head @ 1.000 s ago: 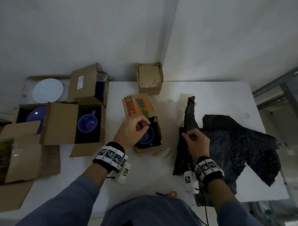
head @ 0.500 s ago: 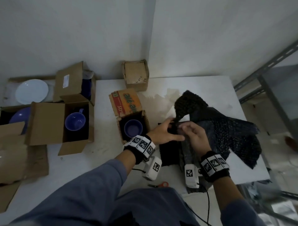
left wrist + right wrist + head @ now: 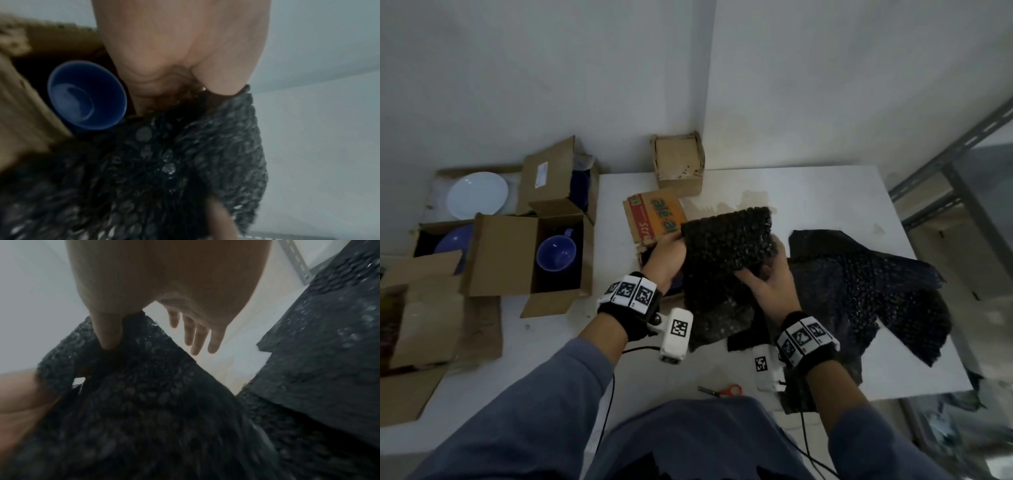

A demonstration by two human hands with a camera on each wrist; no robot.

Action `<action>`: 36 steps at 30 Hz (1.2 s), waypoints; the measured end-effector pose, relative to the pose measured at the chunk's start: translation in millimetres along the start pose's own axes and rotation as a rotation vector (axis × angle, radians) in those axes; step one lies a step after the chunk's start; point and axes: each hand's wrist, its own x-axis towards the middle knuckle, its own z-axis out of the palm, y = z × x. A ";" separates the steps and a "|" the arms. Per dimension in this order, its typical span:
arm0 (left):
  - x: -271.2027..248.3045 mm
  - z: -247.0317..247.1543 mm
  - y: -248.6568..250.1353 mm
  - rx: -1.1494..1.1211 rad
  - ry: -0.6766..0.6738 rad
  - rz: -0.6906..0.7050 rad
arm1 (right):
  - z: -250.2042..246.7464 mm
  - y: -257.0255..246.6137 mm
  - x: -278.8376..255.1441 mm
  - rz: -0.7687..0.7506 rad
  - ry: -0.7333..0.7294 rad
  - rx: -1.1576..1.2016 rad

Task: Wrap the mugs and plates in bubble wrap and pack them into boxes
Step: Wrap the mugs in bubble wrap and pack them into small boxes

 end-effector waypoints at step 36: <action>-13.4 -144.7 6.9 0.949 0.049 0.376 | 49.2 14.0 -8.1 0.307 0.423 0.201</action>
